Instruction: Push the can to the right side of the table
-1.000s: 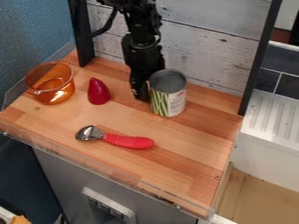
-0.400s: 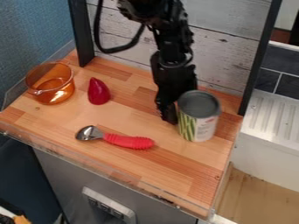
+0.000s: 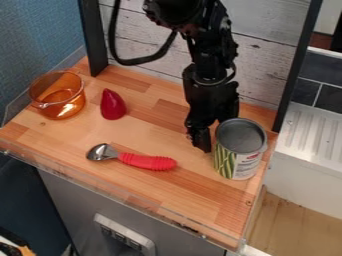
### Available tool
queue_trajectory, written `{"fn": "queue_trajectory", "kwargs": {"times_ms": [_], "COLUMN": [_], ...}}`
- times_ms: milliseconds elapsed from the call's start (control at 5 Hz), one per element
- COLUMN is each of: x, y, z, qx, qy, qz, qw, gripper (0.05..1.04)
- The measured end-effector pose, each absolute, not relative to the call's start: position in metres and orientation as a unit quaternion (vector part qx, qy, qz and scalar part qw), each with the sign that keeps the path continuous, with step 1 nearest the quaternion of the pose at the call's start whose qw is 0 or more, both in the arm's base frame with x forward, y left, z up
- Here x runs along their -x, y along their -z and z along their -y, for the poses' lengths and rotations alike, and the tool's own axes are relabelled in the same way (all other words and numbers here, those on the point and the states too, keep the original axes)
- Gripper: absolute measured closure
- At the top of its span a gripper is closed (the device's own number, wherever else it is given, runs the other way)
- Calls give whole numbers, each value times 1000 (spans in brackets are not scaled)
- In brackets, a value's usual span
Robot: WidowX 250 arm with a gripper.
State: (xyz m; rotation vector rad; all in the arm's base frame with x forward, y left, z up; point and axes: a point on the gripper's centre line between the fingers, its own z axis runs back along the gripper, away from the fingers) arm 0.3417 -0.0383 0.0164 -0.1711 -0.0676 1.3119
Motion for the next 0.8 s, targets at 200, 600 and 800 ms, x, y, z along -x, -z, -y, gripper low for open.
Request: {"fn": "queue_trajectory", "kwargs": {"times_ms": [200, 600, 800], "x": [-343, -344, -343], "y": [-26, -65, -87], "z": [22, 6, -11], "qx": [80, 101, 133], "qy": [-627, -655, -673], "qz": [49, 78, 97], "qw": [773, 745, 721], "gripper": [83, 83, 83]}}
